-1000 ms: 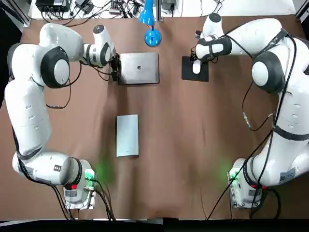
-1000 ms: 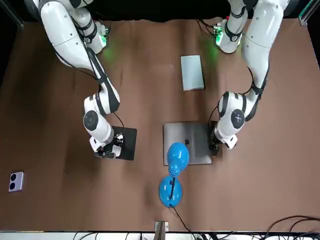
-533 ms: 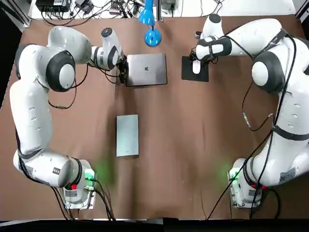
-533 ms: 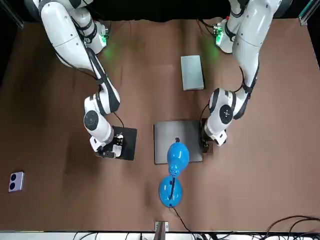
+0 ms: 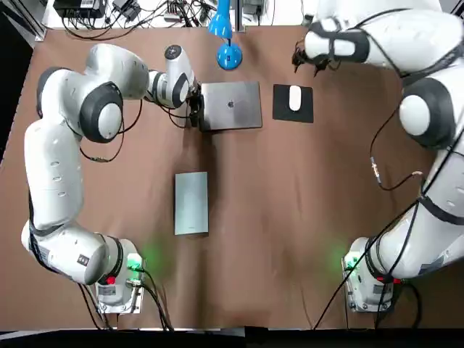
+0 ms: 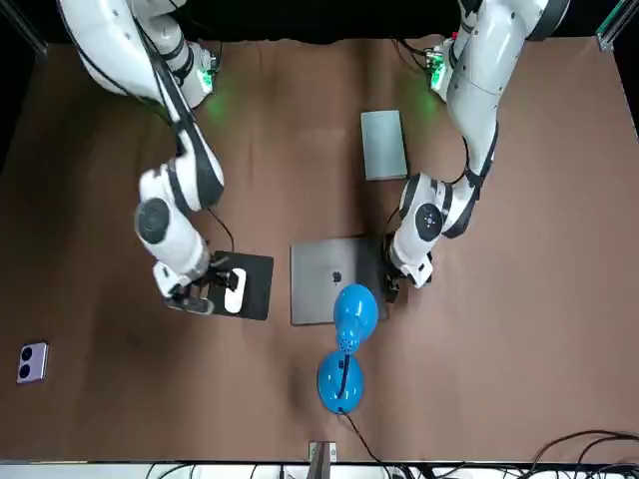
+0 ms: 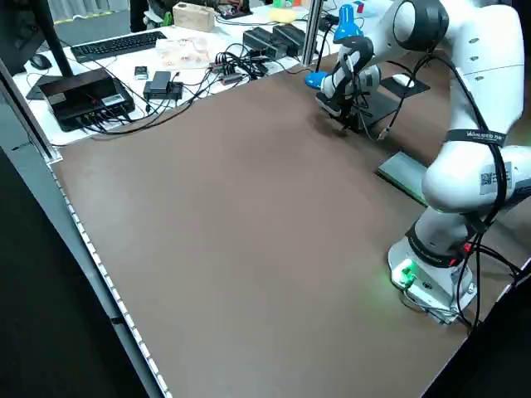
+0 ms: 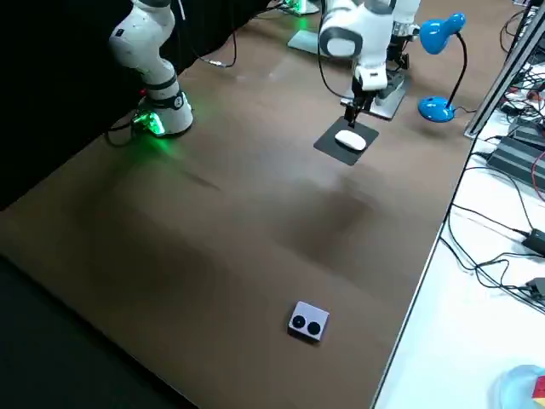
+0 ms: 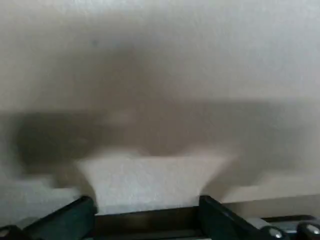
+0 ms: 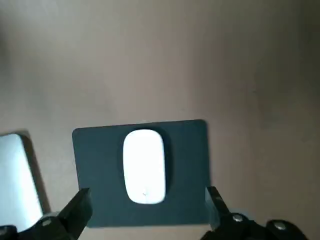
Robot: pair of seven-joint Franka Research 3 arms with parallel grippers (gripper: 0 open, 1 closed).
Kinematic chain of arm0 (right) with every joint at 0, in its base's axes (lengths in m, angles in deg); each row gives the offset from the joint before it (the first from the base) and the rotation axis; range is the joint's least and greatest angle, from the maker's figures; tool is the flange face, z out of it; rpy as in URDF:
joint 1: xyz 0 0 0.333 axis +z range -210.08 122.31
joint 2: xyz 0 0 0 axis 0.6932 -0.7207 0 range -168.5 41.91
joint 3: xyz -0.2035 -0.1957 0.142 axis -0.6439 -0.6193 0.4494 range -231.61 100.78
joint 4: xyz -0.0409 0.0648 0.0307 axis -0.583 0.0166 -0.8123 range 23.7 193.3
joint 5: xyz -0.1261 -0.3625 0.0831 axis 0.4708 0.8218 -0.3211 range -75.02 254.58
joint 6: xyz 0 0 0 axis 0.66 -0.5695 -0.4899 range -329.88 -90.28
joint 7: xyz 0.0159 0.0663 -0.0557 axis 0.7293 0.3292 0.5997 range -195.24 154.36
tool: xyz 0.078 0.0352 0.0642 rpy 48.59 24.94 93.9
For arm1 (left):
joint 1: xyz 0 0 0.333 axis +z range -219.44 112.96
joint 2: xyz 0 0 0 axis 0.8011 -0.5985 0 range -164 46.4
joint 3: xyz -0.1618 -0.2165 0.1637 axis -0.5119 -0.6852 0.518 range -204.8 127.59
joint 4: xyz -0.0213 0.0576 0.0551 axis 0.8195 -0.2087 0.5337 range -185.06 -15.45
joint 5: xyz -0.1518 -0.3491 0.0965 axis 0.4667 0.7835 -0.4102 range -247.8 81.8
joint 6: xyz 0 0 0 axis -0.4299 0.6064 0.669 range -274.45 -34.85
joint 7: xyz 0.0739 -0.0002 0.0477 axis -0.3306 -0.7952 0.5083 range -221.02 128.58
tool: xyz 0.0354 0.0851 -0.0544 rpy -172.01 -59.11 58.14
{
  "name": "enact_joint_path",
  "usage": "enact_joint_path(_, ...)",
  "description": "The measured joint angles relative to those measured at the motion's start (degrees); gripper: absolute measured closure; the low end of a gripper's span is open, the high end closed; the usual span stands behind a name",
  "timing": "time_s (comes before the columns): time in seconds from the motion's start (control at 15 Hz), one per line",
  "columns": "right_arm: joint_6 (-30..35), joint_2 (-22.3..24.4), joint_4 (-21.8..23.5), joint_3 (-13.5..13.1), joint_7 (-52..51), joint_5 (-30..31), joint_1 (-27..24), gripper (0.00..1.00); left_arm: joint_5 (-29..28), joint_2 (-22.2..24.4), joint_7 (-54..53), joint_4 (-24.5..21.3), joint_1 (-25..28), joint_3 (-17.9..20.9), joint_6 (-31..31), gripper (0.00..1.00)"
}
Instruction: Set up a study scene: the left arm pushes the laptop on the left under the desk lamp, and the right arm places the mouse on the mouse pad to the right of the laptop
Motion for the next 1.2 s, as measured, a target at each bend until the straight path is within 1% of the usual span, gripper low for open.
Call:
enact_joint_path(0.13, 3.6, 3.2, -0.7, -0.1, -1.6, 0.1, -2.1, 0.00, 0.0, -0.6, 0.0, 0.9, -0.5, 0.0, 0.0, 0.00)
enact_joint_path(0.27, 8.6, 5.3, -2.9, -0.1, -4.8, 0.2, -4.6, 0.00, 0.0, -0.8, 0.0, 1.3, -0.7, 0.0, 0.0, 0.00)
enact_joint_path(0.53, 22.9, 6.5, -11.1, -0.2, -11.9, 0.2, -9.9, 0.00, 0.1, -0.8, 0.0, 1.4, -0.5, 0.0, 0.0, 0.00)
enact_joint_path(0.67, 28.2, 6.5, -14.8, -0.2, -14.3, 0.2, -12.5, 0.00, 0.2, -0.5, 0.0, 1.9, 0.0, 0.0, 0.0, 0.00)
enact_joint_path(0.87, 33.3, 6.5, -18.7, -0.2, -15.8, 0.2, -16.0, 0.00, 0.3, 2.0, 0.0, 1.7, 1.8, 0.1, 0.4, 0.00)
enact_joint_path(1.07, 37.6, 6.5, -22.4, -0.2, -16.6, 0.2, -18.2, 0.00, 0.3, 5.7, -0.1, 1.1, 3.2, 0.4, 4.2, 0.00)
enact_joint_path(1.2, 39.0, 6.5, -24.1, -0.2, -16.7, 0.2, -19.2, 0.00, 0.0, 8.2, -0.5, 1.0, 3.7, 0.9, 6.8, 0.00)
